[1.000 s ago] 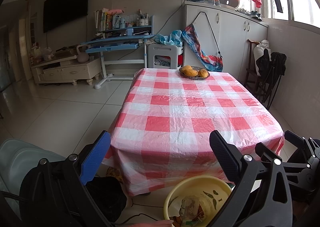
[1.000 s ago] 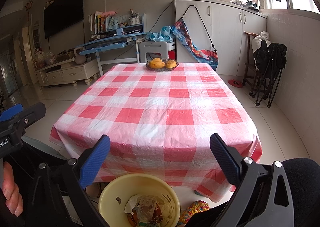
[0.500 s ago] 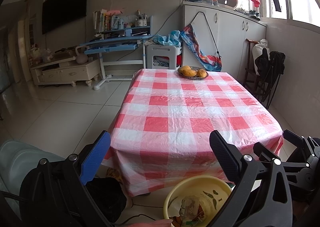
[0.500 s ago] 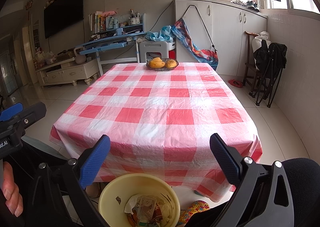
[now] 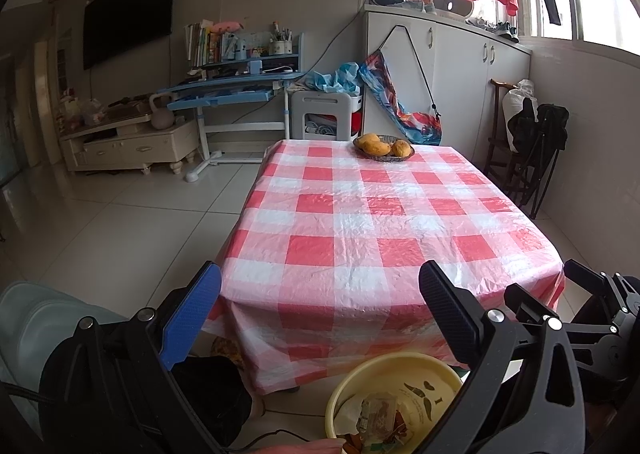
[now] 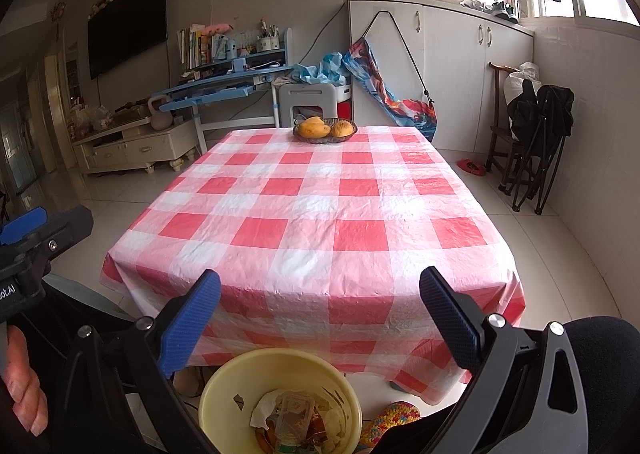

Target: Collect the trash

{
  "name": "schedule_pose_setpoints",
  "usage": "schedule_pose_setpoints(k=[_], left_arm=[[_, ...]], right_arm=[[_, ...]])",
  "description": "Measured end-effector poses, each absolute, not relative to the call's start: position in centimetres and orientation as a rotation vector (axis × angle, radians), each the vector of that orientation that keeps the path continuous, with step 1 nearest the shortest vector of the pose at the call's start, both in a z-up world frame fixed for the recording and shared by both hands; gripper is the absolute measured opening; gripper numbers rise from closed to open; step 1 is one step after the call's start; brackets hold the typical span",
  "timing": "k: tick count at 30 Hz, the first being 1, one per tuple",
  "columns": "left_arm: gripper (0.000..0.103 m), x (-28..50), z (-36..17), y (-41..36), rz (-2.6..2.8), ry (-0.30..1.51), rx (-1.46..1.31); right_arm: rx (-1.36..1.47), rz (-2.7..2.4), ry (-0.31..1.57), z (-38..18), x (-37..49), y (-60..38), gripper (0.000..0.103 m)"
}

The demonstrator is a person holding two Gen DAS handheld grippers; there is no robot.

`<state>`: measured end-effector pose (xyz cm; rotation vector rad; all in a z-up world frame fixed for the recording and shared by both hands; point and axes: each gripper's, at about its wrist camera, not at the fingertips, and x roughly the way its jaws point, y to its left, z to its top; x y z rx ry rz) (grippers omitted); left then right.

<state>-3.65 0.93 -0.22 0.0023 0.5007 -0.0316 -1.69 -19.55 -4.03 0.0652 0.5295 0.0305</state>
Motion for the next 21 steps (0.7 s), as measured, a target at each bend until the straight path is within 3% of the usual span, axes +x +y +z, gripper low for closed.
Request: schedule_pose_setpoints(k=[21], left_arm=[[0.096, -3.2, 0.4, 0.9, -0.051, 0.527, -0.017]], right_arm=[[0.097, 0.030, 0.556, -3.0, -0.3, -20.4, 0.095]])
